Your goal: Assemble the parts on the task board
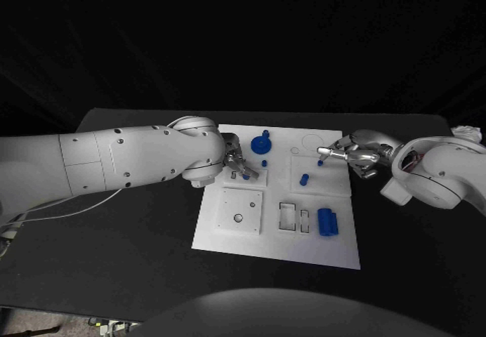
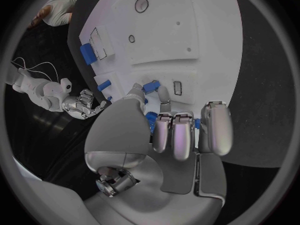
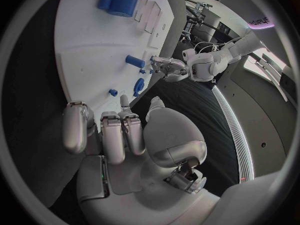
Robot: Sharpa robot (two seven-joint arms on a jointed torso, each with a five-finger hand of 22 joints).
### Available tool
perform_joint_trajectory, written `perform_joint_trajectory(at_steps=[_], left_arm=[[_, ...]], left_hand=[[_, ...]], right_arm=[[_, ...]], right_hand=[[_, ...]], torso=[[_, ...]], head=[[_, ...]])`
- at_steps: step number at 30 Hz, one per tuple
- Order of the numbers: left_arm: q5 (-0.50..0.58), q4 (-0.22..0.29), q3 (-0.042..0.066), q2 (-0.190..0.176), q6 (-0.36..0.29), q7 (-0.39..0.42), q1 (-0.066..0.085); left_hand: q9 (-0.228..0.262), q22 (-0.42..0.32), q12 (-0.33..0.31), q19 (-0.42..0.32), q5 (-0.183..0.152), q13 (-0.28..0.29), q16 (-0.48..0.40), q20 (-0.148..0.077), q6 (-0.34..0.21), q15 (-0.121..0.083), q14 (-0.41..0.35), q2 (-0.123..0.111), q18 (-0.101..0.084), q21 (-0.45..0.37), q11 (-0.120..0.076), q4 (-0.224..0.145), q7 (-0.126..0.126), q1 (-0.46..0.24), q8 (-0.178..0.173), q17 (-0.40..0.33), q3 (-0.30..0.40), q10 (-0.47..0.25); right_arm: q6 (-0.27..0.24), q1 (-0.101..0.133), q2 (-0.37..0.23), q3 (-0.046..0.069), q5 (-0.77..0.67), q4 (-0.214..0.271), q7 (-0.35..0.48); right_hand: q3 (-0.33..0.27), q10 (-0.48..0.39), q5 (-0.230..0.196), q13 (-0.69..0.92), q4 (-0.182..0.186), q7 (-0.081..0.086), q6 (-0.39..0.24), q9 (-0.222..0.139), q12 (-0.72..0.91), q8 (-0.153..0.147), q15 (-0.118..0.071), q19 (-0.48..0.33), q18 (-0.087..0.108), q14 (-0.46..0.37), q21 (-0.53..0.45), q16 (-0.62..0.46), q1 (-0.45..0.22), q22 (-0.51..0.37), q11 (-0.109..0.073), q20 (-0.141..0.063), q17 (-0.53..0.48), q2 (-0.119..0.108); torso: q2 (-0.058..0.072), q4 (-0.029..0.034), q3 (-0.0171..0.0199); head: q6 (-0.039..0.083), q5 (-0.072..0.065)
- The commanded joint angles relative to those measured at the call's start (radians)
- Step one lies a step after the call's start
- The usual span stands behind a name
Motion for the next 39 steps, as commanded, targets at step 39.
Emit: perform_joint_trajectory(at_steps=[39], left_arm=[[0.057, 0.005, -0.002, -0.013, 0.008, 0.059, -0.002]], left_hand=[[-0.133, 0.160, -0.013, -0.004, 0.035, 0.233, 0.002, 0.003, 0.066, 0.001, 0.103, 0.127, 0.010, -0.019, -0.002, -0.038, -0.014, 0.265, -0.078, 0.264, 0.110, 0.081]], right_arm=[[0.019, -0.002, 0.002, 0.000, -0.002, -0.003, 0.001]], right_hand=[[-0.003, 0.107, -0.004, 0.261, 0.000, 0.007, 0.000, 0.001, 0.003, -0.006, 0.010, -0.010, 0.011, 0.104, -0.007, 0.003, 0.009, 0.177, 0.006, -0.002, 0.263, -0.001]], torso=[[0.001, 0.0002, 0.0001]], head=[[0.000, 0.005]])
